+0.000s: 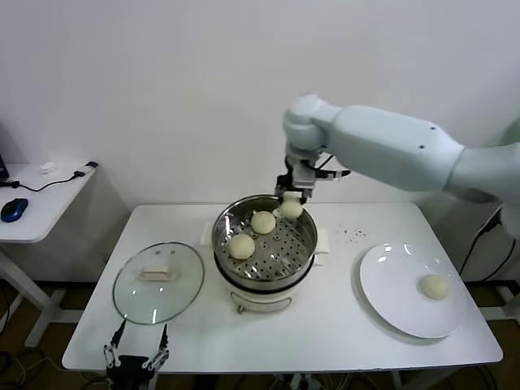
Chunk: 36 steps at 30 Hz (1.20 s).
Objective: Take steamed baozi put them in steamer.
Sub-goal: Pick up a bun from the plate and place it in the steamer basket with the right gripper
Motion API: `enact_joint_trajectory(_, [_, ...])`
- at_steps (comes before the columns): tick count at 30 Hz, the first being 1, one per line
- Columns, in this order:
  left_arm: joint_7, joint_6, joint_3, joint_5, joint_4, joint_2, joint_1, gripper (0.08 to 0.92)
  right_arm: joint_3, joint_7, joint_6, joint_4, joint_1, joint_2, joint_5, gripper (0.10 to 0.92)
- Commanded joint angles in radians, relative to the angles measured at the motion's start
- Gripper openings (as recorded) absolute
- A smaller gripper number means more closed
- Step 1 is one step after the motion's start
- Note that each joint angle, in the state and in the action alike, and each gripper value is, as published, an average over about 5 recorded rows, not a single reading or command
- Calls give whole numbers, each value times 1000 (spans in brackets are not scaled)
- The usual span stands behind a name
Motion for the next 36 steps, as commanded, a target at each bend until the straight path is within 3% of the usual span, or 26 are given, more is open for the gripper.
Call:
enact_joint_trajectory(1, [1, 4, -9, -5, 1, 6, 0, 823, -29, 2, -1, 29, -87, 113, 18, 543])
enact_joint_trajectory(25, [3, 4, 5, -3, 18, 13, 6, 823, -126, 7, -18, 73, -94, 68, 84, 556])
enact_joint_trajectory(36, [4, 0, 5, -5, 18, 13, 14, 823, -88, 2, 3, 51, -81, 56, 90, 804])
